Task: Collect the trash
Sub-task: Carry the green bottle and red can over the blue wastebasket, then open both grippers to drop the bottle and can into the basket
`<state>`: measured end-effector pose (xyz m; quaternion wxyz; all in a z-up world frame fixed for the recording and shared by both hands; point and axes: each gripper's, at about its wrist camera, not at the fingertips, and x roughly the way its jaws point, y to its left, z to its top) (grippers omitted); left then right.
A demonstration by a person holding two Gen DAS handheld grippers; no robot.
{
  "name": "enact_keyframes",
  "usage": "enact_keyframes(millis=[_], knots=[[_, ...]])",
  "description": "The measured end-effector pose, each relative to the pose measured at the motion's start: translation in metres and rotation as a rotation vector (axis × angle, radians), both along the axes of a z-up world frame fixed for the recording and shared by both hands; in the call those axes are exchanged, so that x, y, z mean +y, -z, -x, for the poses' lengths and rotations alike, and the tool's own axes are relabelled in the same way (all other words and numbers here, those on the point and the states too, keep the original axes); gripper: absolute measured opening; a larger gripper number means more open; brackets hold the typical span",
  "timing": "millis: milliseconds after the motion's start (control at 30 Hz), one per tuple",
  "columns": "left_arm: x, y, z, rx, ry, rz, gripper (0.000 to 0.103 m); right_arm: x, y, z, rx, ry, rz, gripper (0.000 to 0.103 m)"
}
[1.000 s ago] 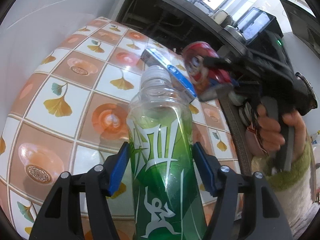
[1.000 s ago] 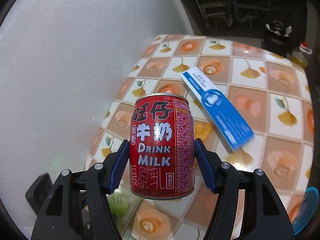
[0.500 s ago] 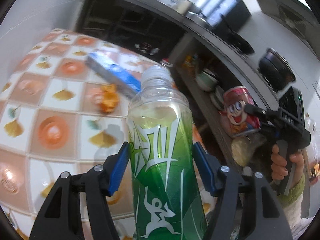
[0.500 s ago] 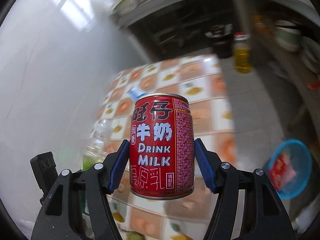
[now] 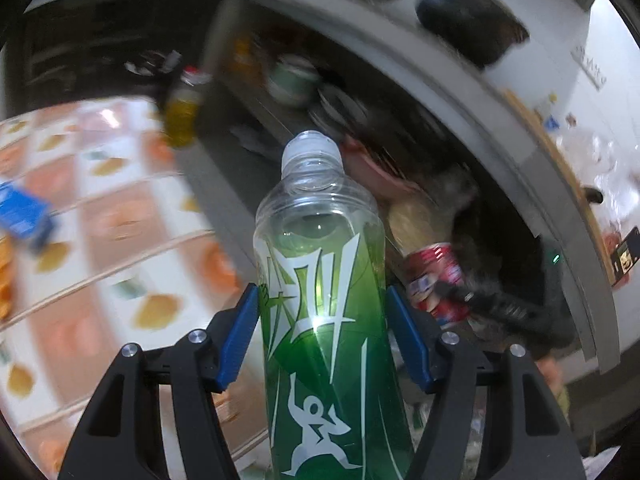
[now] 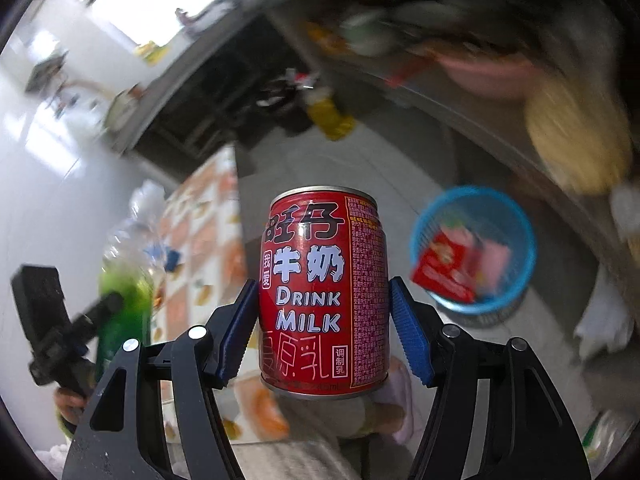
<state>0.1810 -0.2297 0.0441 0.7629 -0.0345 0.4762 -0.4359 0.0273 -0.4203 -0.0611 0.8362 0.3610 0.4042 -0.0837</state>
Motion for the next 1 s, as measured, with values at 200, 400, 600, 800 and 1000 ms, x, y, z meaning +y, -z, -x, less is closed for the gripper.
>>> enact_keyframes(millis=[200, 400, 600, 800, 1000], knots=[[-0.113, 0.049, -0.017, 0.094, 0.148, -0.172, 0.063, -0.051, 0.068, 0.015, 0.069, 0.117, -0.101, 0.061], [-0.206, 0.13, -0.031, 0.202, 0.251, -0.373, 0.063, -0.085, 0.126, 0.007, 0.145, 0.192, -0.167, 0.061], [-0.267, 0.21, -0.053, 0.221, 0.259, -0.523, 0.063, -0.115, 0.183, -0.015, 0.213, 0.244, -0.225, 0.061], [-0.301, 0.265, -0.067, 0.268, 0.248, -0.596, 0.063, -0.137, 0.216, -0.04, 0.288, 0.276, -0.235, 0.061], [-0.318, 0.278, -0.079, 0.231, 0.188, -0.556, 0.075, -0.157, 0.242, -0.07, 0.339, 0.288, -0.212, 0.061]])
